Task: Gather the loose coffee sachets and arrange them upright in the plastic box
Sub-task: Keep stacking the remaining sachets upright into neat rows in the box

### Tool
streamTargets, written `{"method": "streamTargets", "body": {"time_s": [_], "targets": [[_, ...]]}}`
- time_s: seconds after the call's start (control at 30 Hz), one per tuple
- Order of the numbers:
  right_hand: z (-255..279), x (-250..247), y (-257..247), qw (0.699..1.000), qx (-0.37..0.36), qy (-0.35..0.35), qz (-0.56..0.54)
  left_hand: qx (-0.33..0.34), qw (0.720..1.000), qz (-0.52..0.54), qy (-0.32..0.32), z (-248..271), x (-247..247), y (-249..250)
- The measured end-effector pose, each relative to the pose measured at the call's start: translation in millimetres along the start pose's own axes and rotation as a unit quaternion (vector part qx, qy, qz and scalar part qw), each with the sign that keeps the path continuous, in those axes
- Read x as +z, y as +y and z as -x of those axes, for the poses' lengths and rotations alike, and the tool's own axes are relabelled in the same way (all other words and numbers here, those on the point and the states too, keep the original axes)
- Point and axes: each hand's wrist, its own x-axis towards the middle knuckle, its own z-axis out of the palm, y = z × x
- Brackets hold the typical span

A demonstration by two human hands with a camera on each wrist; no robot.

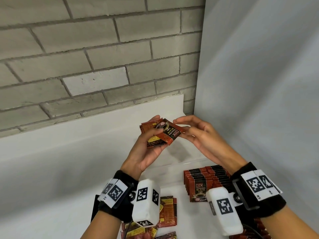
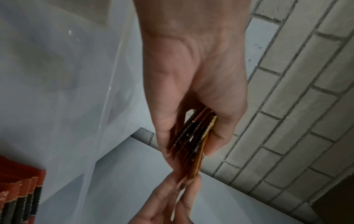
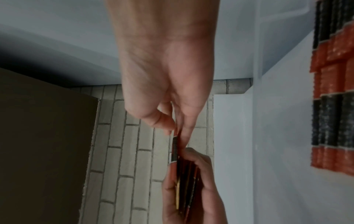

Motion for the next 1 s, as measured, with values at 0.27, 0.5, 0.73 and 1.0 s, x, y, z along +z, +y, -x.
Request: {"method": "streamTargets", "body": {"time_s": [0.27,0.5,0.73,1.0], "targets": [[6,4,5,0.992,0.127,-0.016,-0.013,0.034,0.998,-0.007,-0.043,-1,-4,-1],[6,-1,-4,0.991,0.134,0.006,-0.017,0.020,0.996,-0.065,-0.050,0,-3,-2],[14,-18,-22,0.988,0.118,0.042,0.091,-0.006,0.998,-0.054,-0.030,-4,-3,-6],[42,-22,-50,0.879,0.201,-0.150,0.405,-0.010,1.000,0.015,0.021,-4,-2,-4]]}}
